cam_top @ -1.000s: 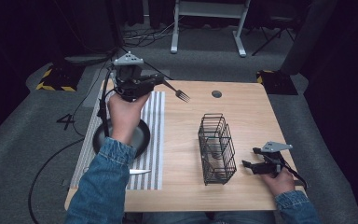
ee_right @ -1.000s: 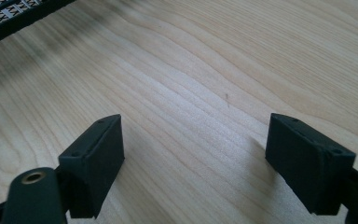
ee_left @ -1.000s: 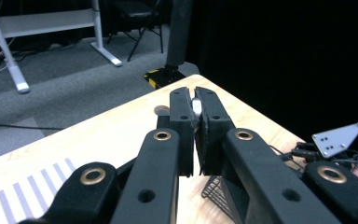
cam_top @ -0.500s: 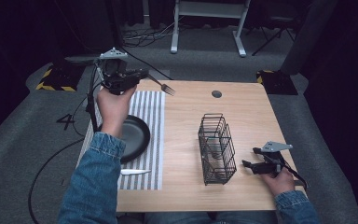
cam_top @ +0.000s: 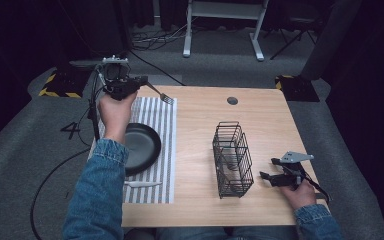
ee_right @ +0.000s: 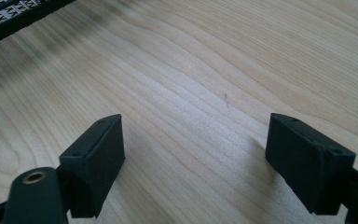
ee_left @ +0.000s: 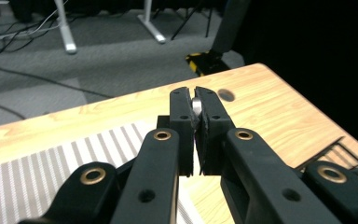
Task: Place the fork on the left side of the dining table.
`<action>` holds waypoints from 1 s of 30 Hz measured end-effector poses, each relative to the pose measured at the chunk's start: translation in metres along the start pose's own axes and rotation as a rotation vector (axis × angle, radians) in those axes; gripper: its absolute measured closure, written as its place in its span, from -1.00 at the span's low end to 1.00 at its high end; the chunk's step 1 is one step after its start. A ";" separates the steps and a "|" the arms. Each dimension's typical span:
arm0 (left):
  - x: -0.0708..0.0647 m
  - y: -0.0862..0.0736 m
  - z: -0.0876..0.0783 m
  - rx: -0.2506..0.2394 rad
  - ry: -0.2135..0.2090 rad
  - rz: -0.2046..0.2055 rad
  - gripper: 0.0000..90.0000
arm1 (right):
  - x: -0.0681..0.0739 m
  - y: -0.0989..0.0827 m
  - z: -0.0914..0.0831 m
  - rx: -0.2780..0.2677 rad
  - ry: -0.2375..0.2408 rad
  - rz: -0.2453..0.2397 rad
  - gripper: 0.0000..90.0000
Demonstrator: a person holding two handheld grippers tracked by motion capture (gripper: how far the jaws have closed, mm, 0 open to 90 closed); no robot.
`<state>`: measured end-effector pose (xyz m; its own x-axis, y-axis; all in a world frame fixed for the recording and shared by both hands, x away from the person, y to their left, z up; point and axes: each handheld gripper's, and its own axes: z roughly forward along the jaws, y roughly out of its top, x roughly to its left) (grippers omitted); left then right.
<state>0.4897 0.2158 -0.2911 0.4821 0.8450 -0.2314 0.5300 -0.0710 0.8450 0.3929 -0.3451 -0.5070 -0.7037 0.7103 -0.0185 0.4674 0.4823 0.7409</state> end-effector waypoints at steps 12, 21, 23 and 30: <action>0.041 -0.022 0.017 0.074 0.048 -0.102 0.92 | 0.000 0.000 0.000 0.001 0.000 0.000 -0.56; 0.061 -0.036 0.030 0.121 0.053 -0.152 0.92 | 0.000 0.000 0.000 0.001 0.000 0.000 -0.56; 0.064 -0.038 0.032 0.130 0.053 -0.159 0.92 | 0.000 0.000 0.000 0.001 -0.001 0.000 -0.56; 0.070 -0.046 0.038 0.148 0.043 -0.179 0.92 | 0.000 0.000 0.000 0.001 0.000 0.000 -0.56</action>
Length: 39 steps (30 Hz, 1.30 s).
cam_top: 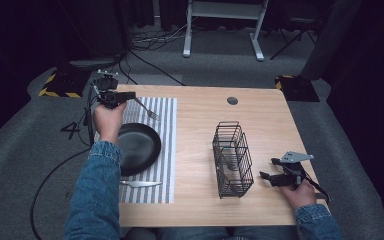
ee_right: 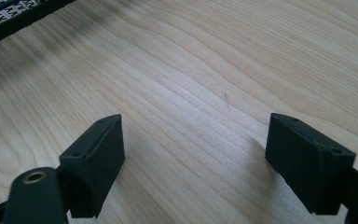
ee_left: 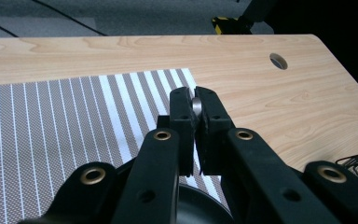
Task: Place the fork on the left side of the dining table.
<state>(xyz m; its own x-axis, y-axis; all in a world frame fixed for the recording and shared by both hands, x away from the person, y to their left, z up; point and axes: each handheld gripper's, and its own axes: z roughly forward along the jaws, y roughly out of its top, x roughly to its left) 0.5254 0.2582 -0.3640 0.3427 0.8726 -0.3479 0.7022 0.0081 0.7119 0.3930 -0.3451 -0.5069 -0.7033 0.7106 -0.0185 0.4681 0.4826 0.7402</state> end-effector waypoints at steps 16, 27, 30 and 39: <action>0.016 -0.005 0.015 0.006 -0.026 -0.051 0.92 | 0.000 0.000 0.000 -0.002 0.000 0.001 -0.56; 0.042 -0.005 0.023 0.021 0.042 -0.054 0.61 | 0.000 0.000 0.000 -0.002 -0.003 0.003 -0.56; 0.044 -0.005 0.025 0.020 0.044 -0.061 0.50 | 0.000 0.000 0.001 -0.002 -0.003 0.004 -0.56; 0.062 -0.007 0.029 0.011 0.068 -0.094 0.36 | 0.000 0.000 0.001 -0.002 -0.008 0.008 -0.56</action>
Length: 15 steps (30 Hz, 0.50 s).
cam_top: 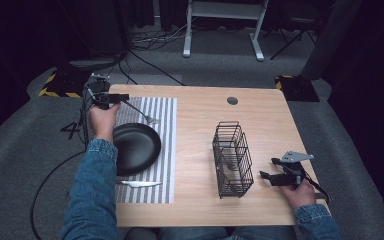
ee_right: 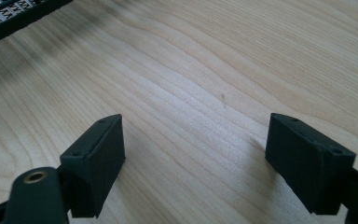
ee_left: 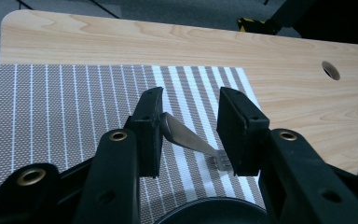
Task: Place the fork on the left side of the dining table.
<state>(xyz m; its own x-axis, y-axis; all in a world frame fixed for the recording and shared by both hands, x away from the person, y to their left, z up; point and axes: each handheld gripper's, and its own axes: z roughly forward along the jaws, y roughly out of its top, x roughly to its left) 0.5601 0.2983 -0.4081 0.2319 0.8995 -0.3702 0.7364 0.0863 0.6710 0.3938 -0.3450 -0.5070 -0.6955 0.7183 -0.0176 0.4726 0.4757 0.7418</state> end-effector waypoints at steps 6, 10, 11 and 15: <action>0.010 -0.003 0.005 0.011 0.018 -0.018 0.35 | 0.000 0.000 0.000 0.000 -0.001 0.003 -0.55; 0.019 -0.004 0.010 0.013 0.019 -0.050 0.35 | 0.000 0.000 0.000 0.000 -0.001 0.003 -0.55; 0.020 -0.004 0.013 0.014 0.025 -0.053 0.34 | 0.000 0.000 0.000 0.000 -0.001 0.003 -0.56; 0.023 -0.005 0.017 0.023 0.037 -0.050 0.34 | 0.000 0.000 0.000 0.000 -0.001 0.003 -0.55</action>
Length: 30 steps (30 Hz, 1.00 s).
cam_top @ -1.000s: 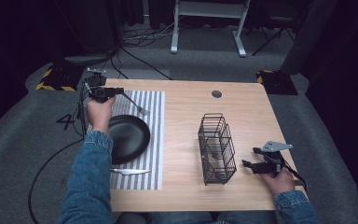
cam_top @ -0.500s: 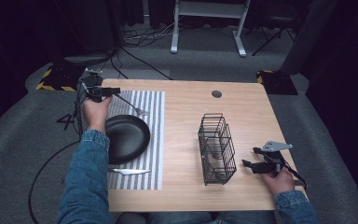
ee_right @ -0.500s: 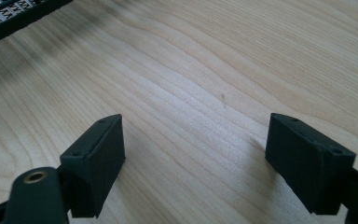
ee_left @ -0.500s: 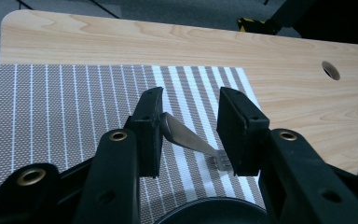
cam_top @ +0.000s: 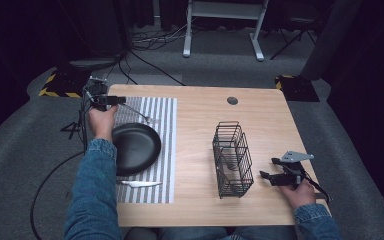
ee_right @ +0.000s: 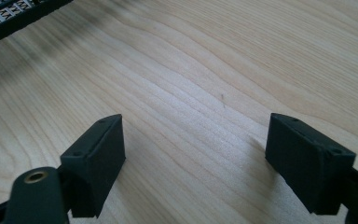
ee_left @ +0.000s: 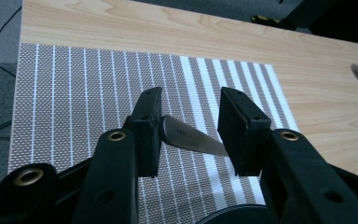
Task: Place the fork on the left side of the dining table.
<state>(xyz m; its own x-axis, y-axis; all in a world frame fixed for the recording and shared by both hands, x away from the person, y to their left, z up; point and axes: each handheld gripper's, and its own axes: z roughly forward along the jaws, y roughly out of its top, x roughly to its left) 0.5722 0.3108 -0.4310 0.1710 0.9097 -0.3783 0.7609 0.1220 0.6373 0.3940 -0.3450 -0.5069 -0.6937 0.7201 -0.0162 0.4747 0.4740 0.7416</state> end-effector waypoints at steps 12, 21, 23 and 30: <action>0.013 -0.010 0.005 0.020 0.007 -0.027 0.31 | 0.000 0.000 0.000 0.000 -0.001 0.002 -0.55; 0.016 -0.012 0.008 0.029 0.026 -0.036 0.30 | 0.000 0.000 0.000 0.000 -0.002 0.002 -0.55; 0.018 -0.013 0.010 0.040 0.039 -0.036 0.30 | 0.000 0.000 0.000 0.000 -0.002 0.002 -0.55; 0.025 -0.019 0.013 0.060 0.067 -0.050 0.29 | 0.000 0.000 0.000 0.000 -0.002 0.002 -0.55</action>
<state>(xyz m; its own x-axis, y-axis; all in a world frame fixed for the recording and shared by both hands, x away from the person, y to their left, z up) 0.5703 0.3255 -0.4615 0.0914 0.9277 -0.3619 0.8037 0.1459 0.5769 0.3940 -0.3450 -0.5069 -0.6917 0.7220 -0.0157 0.4765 0.4725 0.7414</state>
